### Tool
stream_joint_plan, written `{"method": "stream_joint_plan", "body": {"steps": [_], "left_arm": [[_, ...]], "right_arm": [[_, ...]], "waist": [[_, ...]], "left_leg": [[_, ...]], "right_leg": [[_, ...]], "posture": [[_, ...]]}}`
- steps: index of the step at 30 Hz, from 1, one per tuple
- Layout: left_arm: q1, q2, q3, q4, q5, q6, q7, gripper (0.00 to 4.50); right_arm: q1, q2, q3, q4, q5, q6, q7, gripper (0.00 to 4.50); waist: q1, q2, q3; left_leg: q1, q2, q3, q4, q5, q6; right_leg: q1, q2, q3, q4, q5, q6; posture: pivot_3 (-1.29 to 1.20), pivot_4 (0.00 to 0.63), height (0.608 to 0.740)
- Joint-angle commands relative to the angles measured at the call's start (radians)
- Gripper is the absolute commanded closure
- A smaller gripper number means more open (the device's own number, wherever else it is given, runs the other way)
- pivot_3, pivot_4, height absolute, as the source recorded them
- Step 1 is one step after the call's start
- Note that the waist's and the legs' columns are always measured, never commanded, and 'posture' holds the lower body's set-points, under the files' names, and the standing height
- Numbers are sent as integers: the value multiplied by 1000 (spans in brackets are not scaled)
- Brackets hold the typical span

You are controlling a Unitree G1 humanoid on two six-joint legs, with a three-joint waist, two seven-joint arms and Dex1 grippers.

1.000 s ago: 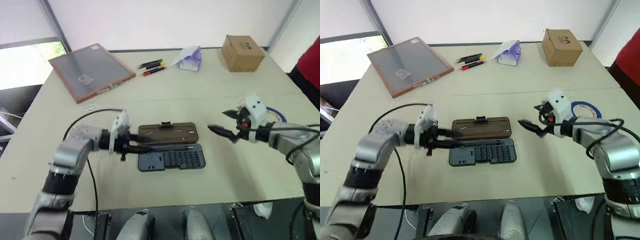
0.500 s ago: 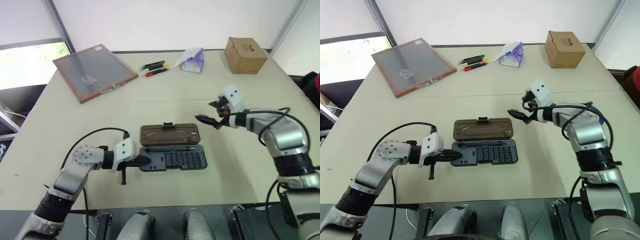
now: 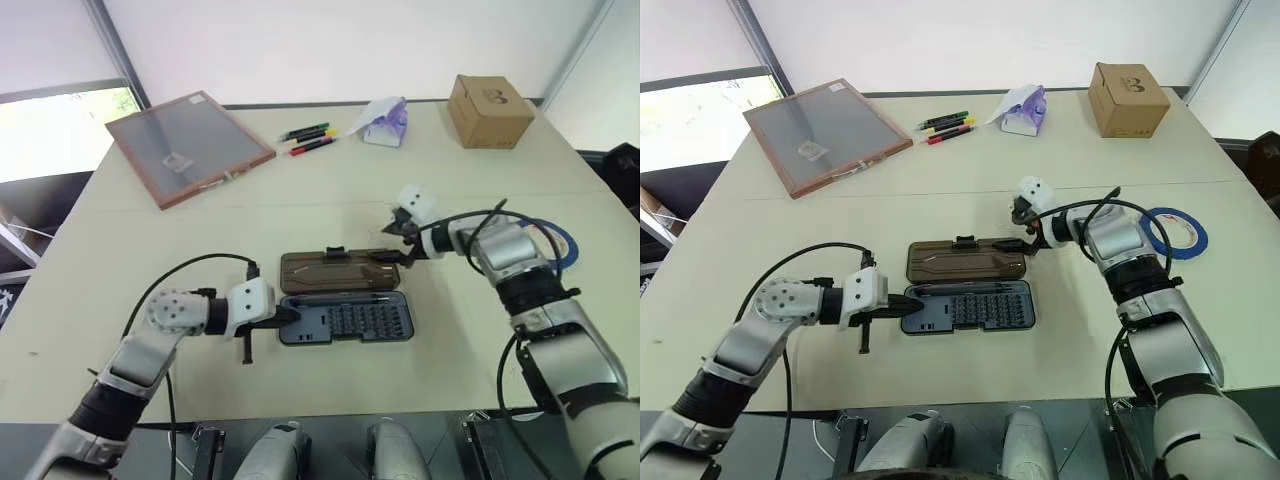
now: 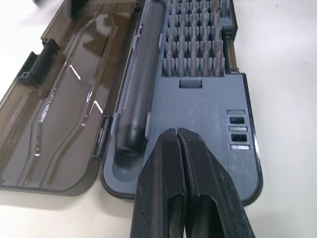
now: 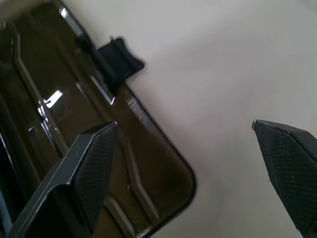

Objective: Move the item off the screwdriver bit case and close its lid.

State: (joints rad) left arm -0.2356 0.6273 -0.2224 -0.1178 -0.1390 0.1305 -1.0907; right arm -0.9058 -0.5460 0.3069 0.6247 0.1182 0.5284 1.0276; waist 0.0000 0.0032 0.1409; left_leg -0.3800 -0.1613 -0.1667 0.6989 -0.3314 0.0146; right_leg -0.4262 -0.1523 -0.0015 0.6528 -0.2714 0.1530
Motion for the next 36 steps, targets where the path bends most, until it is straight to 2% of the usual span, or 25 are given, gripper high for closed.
{"method": "stream_joint_plan", "body": {"steps": [1,6,7,8,10,14,21,28,31,36], "left_arm": [[29,4,-37,31,31,40,13,4500],[52,-3,-36,21,26,44,35,4500],[56,-5,-34,21,22,50,40,4500],[58,-6,-33,23,21,51,42,4500],[60,-6,-33,25,20,52,45,4500],[62,-12,-33,30,16,61,55,4500],[60,-26,-21,46,-5,83,66,4500],[42,-31,-5,33,-64,129,54,4500],[39,-44,24,-62,-189,240,33,4500],[10,-15,161,-292,-567,603,53,4500]], "right_arm": [[-45,25,9,90,-49,-54,19,1312],[-79,76,38,243,-120,-165,69,3922],[-82,82,44,261,-133,-190,87,4375],[-79,86,49,270,-141,-228,118,4493],[-72,88,51,277,-156,-296,154,4493],[-49,71,53,262,-222,-499,93,4493],[78,-37,-8,-40,-306,-776,-77,4493],[257,-102,-78,-368,-300,-757,-141,4493],[289,-108,-85,-414,-314,-775,-174,4493],[293,-117,-76,-408,-330,-816,-179,4493]], "waist": [[-4,0,0],[-19,0,-4],[-21,0,-6],[-21,0,-10],[-21,3,-14],[-22,3,-16],[-18,3,-16],[-12,3,-16],[-13,3,-16],[-15,2,-14]], "left_leg": [[1,0,0,0,0,0],[7,1,0,-3,0,0],[7,1,0,-3,0,0],[8,2,0,-4,0,0],[9,3,0,-6,0,-1],[9,3,0,-9,0,-1],[11,3,0,-11,1,-3],[10,3,0,-11,1,-3],[10,3,0,-11,1,-3],[5,3,0,-11,1,-3]], "right_leg": [[1,0,0,0,0,0],[6,1,0,-1,0,0],[6,1,0,-1,0,0],[6,2,0,-2,0,0],[6,2,0,-2,0,0],[6,2,0,-3,0,0],[6,2,1,-3,0,0],[5,2,1,-4,0,0],[5,2,1,-4,0,0],[0,2,1,-3,0,0]], "posture": [[0,150,740],[0,150,740],[0,150,740],[0,150,740],[0,150,740],[0,150,740],[0,150,740],[0,150,740],[0,150,740],[0,150,740]]}}
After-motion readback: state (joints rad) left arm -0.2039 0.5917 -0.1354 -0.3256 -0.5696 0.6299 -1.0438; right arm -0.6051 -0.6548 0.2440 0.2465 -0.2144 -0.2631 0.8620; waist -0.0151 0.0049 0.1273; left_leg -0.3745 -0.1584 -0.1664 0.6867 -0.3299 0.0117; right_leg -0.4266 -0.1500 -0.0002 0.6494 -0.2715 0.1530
